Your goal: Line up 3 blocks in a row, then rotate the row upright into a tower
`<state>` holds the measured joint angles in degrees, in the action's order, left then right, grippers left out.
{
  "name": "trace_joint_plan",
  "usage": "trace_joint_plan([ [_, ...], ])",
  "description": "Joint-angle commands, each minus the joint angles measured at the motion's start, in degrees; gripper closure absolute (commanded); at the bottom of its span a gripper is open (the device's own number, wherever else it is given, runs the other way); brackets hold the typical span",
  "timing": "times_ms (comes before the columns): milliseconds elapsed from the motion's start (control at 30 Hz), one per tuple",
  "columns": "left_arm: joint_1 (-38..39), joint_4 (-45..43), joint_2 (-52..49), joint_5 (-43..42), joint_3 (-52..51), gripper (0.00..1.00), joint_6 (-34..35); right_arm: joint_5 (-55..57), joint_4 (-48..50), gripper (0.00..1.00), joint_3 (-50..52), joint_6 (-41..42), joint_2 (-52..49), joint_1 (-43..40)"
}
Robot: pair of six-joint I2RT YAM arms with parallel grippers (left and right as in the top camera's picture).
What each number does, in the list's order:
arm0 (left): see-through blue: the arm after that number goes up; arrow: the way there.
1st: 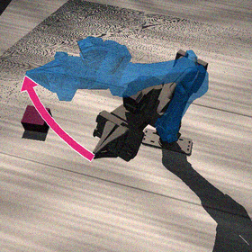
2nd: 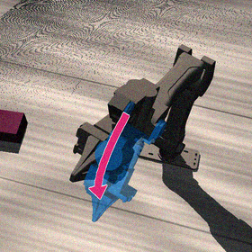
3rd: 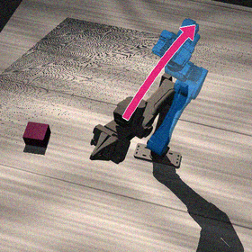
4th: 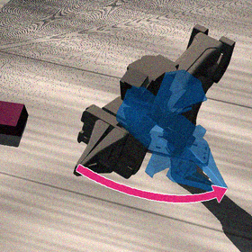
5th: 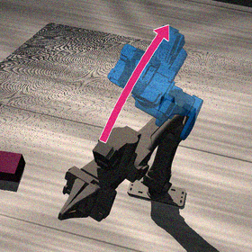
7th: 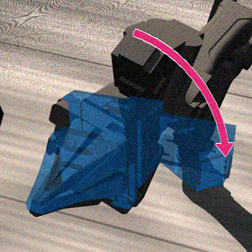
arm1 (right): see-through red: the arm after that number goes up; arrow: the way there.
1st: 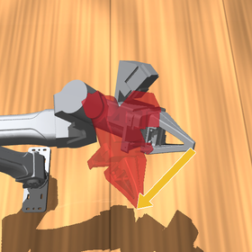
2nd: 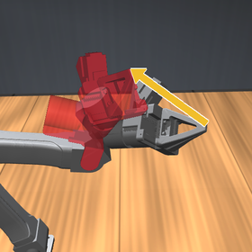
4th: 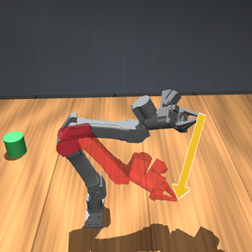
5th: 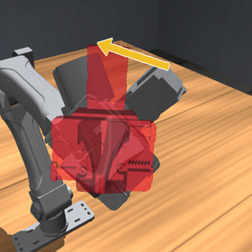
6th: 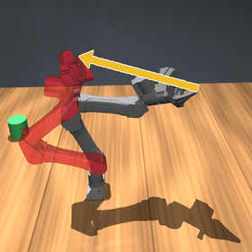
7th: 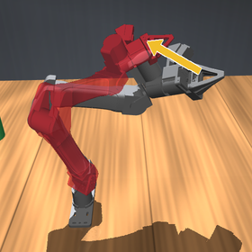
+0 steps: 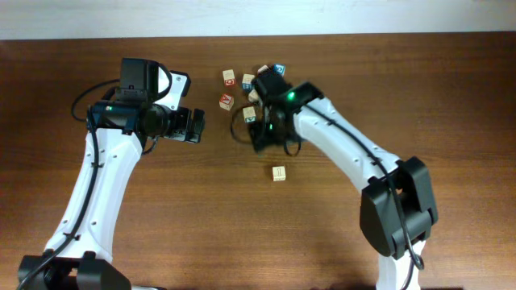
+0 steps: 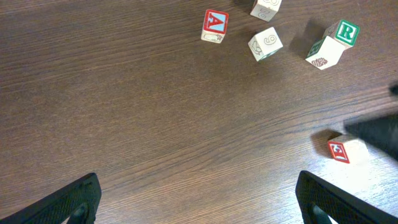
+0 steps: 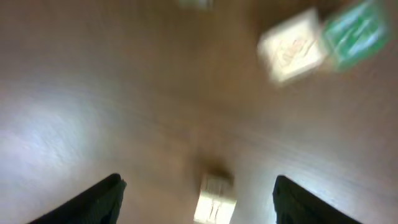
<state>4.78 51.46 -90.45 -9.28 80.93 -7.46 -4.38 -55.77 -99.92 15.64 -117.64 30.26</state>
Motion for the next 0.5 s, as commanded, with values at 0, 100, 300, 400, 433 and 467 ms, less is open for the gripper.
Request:
trace_joint_plan([
  [0,0.2,0.1,-0.2,-0.9,1.3,0.01,0.7,2.3,3.8,0.22,-0.8,-0.8,-1.0,-2.8],
  [100,0.2,0.1,-0.2,-0.8,1.3,0.01,0.7,2.3,8.0,0.22,-0.8,-6.8,-4.7,-4.2],
  [300,0.2,0.1,-0.2,-0.9,1.3,0.01,0.7,2.8,12.2,0.23,-0.8,-11.0,-8.9,-4.2],
  [400,0.2,0.1,-0.2,-0.9,1.3,0.01,0.7,4.0,14.2,0.24,-0.8,-11.4,-9.5,-4.2],
  [433,0.2,0.1,-0.2,-0.9,1.3,0.01,0.7,4.1,15.6,0.24,-0.8,-12.2,-10.1,-4.2],
  [467,0.2,0.1,-0.2,-0.9,1.3,0.01,0.7,4.0,16.0,0.24,-0.8,-12.2,-10.3,-4.2],
])
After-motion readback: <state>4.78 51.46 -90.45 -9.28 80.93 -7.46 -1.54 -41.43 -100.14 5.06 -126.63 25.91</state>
